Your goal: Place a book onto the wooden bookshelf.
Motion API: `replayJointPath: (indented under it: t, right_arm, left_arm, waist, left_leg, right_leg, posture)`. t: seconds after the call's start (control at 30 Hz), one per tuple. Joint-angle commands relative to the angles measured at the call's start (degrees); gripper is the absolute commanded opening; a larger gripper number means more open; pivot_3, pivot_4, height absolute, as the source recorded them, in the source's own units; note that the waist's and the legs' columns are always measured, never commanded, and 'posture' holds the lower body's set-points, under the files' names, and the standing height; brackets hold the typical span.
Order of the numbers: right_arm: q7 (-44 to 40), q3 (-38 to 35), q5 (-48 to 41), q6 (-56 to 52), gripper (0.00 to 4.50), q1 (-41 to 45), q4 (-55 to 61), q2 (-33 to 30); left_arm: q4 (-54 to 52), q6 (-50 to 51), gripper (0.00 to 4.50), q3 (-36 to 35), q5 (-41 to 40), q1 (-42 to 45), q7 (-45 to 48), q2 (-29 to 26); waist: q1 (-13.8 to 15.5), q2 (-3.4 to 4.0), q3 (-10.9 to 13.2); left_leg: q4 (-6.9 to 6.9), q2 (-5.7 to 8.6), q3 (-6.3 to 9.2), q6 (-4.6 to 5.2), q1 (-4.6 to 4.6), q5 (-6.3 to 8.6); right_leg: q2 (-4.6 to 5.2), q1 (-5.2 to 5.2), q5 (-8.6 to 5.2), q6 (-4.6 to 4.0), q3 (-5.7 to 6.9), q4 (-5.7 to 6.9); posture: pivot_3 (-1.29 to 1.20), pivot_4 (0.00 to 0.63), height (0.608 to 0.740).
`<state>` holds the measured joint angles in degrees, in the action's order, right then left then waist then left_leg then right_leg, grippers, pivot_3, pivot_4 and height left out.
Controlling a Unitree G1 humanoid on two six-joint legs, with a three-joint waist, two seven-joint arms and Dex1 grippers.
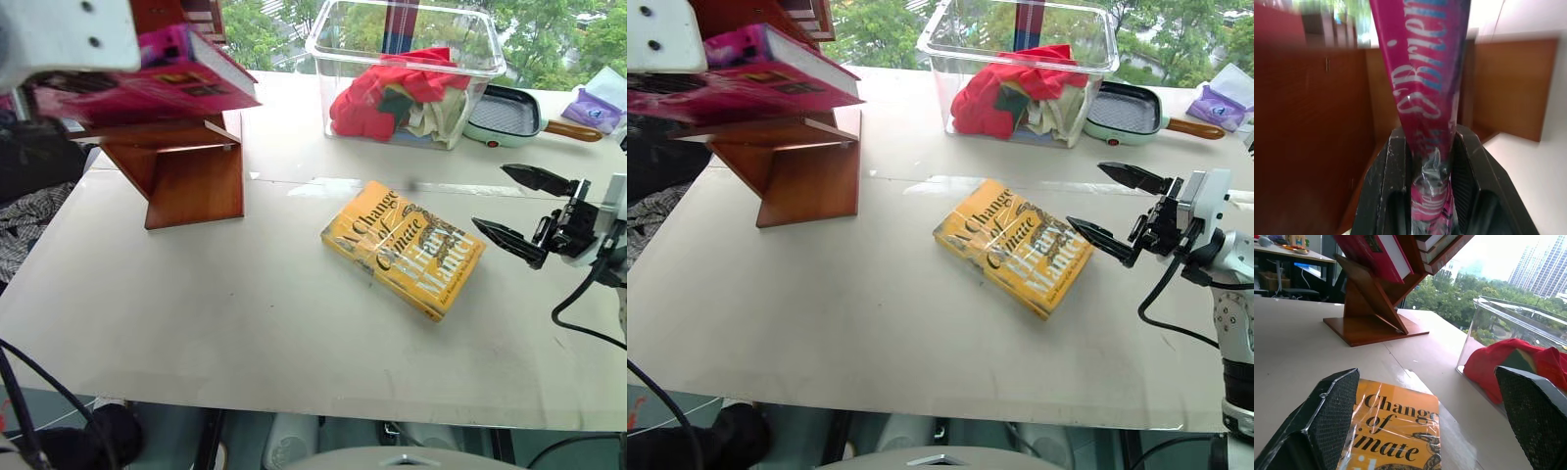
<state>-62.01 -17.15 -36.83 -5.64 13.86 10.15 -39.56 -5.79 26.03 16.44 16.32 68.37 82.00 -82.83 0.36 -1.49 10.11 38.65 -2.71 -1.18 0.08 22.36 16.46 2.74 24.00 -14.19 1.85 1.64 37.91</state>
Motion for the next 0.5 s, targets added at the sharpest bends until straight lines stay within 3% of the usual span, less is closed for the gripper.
replayJointPath:
  t: [0.03, 0.3, 0.33, 0.4, 0.5]
  right_arm:
    - [-0.42, -1.73, -0.94, 1.37, 4.50, 0.45, 1.88, -0.50]
    - [-0.08, -4.24, -7.34, -3.36, 4.50, -2.82, 9.21, -2.49]
    - [0.30, -4.40, -8.49, -4.29, 4.50, -2.96, 10.16, -2.57]
    - [0.59, -4.73, -9.94, -5.41, 4.50, -3.28, 11.34, -2.85]
    - [0.31, -5.36, -11.47, -6.79, 4.50, -3.47, 11.91, -3.39]
  left_arm:
    - [2.83, -0.06, 0.51, -0.01, 8.15, -4.32, -2.57, -1.42]
    - [2.68, 4.47, 0.51, -0.58, 12.83, -9.21, -5.79, 6.17]
    - [2.36, 4.94, 1.31, -1.06, 12.55, -9.54, -5.41, 6.33]
    - [1.20, 7.13, 1.66, -2.33, 11.32, -10.34, -4.49, 6.73]
    - [-0.20, 10.02, 3.08, -4.17, 10.36, -9.61, -4.77, 8.55]
  waist:
    - [-0.82, 0.03, 0.00]
    - [-2.13, 0.02, -0.01]
    - [-2.13, 0.03, -0.01]
    - [-2.12, 0.03, -0.01]
    - [-1.59, 0.01, -0.01]
  left_leg:
    - [-0.01, 0.00, -0.01, 0.00, -0.10, 0.00]
    - [-0.07, -0.33, -0.13, 0.02, -0.52, 0.00]
    - [-0.07, -0.36, -0.16, 0.01, -0.55, 0.00]
    - [-0.08, -0.37, -0.15, 0.01, -0.55, 0.00]
    - [-0.06, -0.37, -0.12, 0.01, -0.47, 0.00]
  right_leg:
    - [-0.01, -0.02, 0.00, 0.00, -0.05, 0.08]
    - [-0.46, -0.17, 0.04, -0.06, -0.43, 0.25]
    - [-0.50, -0.17, 0.04, -0.06, -0.49, 0.24]
    - [-0.52, -0.16, 0.04, -0.07, -0.51, 0.23]
    - [-0.53, -0.14, 0.05, -0.08, -0.51, 0.16]
  posture:
    - [0.00, 0.150, 0.714]
    - [0.00, 0.150, 0.714]
    - [0.00, 0.150, 0.714]
    - [0.00, 0.150, 0.714]
    - [0.00, 0.150, 0.714]
